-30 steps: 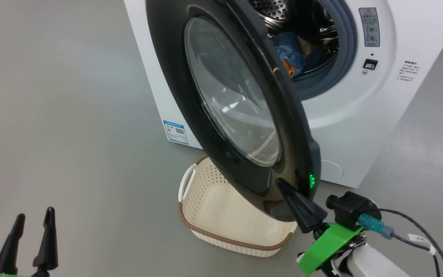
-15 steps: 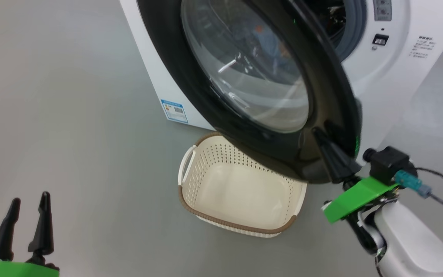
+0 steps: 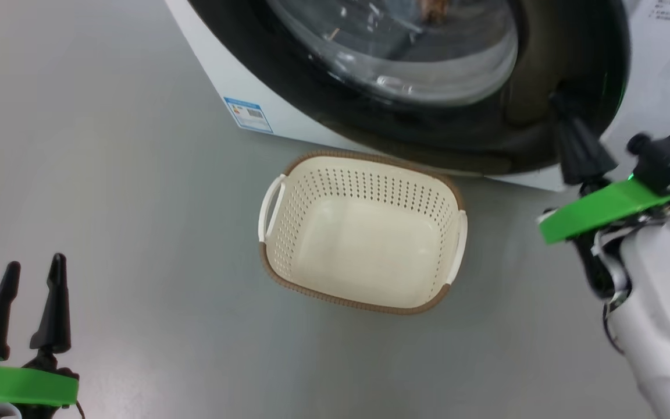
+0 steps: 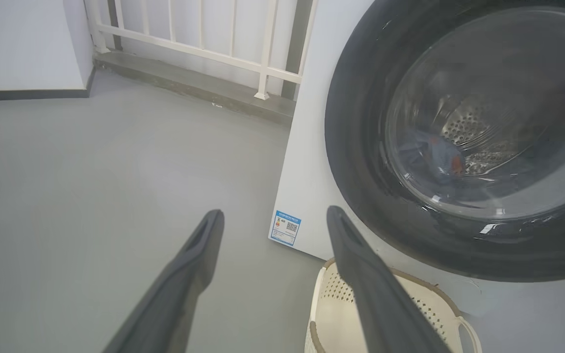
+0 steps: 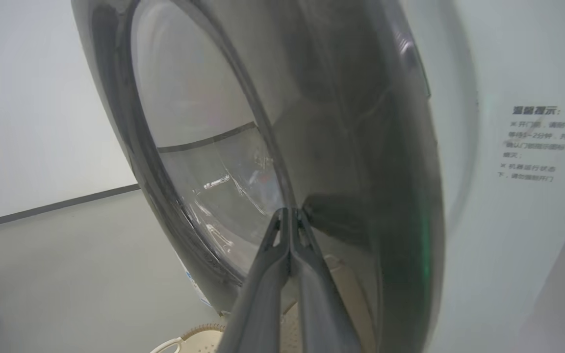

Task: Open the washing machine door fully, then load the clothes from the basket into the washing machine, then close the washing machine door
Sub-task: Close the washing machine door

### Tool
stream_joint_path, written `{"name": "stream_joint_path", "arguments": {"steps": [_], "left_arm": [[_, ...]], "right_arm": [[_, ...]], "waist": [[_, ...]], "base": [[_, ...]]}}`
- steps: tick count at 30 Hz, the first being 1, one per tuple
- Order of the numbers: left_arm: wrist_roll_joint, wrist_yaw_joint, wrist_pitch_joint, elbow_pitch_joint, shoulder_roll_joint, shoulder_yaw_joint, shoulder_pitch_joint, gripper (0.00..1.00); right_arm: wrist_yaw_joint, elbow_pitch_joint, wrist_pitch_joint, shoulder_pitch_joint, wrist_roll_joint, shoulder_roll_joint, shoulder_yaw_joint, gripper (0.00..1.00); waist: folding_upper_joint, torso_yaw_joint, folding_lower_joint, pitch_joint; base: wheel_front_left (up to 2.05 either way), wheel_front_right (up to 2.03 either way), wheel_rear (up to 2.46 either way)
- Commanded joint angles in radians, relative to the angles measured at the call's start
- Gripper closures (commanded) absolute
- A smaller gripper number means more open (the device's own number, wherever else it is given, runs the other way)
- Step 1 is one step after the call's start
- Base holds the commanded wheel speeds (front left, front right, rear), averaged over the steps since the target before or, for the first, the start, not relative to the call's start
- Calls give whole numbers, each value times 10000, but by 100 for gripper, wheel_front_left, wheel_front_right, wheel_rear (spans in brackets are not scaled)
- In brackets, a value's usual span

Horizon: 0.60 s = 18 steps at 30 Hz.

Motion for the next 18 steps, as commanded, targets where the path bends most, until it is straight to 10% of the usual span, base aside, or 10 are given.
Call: {"name": "stream_joint_path", "arguments": {"steps": [1, 18], "left_arm": [[-99, 6, -67, -251, 571, 361, -396, 0], [-489, 6, -67, -546, 834, 357, -1146, 0]], "right_arm": [[-53, -134, -51, -465, -145, -35, -152, 100], [-53, 228, -51, -3208, -1000, 138, -906, 100]], "waist": [[0, -199, -1, 613], [0, -434, -1, 2438]], "base": [[0, 0, 0], [0, 0, 0]]}}
